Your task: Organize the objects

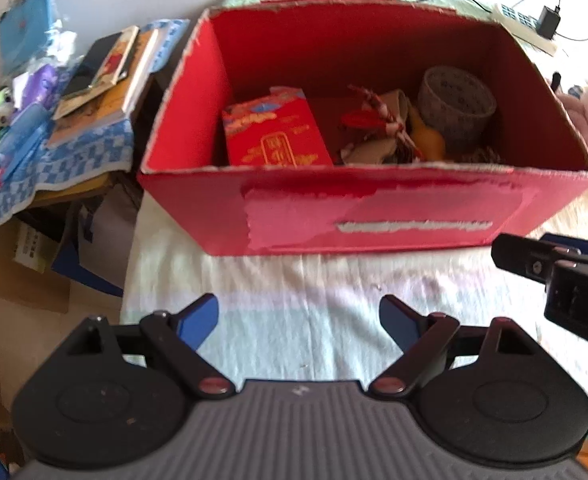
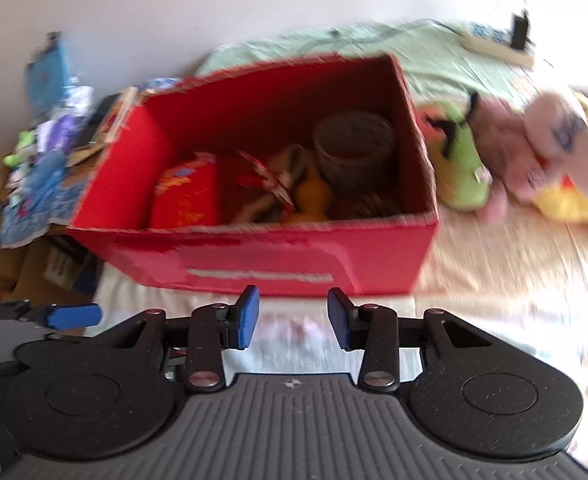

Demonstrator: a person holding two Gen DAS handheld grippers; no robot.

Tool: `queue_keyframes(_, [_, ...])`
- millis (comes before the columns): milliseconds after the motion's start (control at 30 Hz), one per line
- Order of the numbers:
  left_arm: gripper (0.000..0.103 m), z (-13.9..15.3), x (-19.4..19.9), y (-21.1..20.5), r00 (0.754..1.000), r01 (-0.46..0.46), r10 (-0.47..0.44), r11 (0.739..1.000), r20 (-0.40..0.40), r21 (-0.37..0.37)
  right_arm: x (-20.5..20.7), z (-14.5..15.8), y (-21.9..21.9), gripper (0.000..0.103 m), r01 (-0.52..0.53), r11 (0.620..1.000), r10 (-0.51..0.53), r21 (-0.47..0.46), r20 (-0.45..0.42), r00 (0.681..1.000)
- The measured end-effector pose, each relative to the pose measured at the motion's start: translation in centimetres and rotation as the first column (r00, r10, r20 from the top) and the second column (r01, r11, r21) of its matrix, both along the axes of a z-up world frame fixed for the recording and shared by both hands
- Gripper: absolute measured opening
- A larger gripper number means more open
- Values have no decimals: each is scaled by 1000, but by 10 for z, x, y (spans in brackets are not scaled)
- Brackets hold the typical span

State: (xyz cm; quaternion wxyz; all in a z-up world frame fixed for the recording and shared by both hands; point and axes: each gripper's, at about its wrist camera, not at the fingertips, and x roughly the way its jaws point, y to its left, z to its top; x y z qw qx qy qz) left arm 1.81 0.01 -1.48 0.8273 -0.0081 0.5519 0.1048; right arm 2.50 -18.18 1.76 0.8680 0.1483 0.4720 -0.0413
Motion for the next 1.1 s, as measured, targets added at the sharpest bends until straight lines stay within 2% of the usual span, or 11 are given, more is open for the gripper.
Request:
queue_keyframes(67, [87, -5, -2, 3, 1000, 15, -15, 1000, 0, -16, -3, -8, 2, 41, 45, 999, -45, -9, -30, 999])
queue_keyframes(200, [87, -18, -4, 2, 998, 48, -48, 999, -34, 0, -12, -17, 6, 42, 105, 994, -105, -4, -62, 993])
queue_keyframes(367, [87, -30, -6, 6, 993, 52, -55, 998, -109, -32, -14, -23, 8, 44, 151, 989, -150, 2, -97, 984])
queue_keyframes(467, [87, -37, -9, 6, 990, 43, -46, 999, -132, -31, -13, -27, 9, 44, 163, 986, -159, 28, -121, 980])
queue_keyframes(800, [87, -44, -7, 17, 983, 18, -25, 999, -182, -37, -11, -33, 16, 44, 160, 987, -155, 27, -131, 979])
queue_keyframes(900, [87, -39, -7, 18, 984, 30, -35, 999, -175, -31, -11, -33, 15, 44, 163, 986, -160, 17, -120, 980])
queue_keyframes(1100, [87, -17, 0, 15, 993, 49, -48, 999, -109, 10, -9, -19, 7, 44, 182, 983, -179, 39, -66, 982])
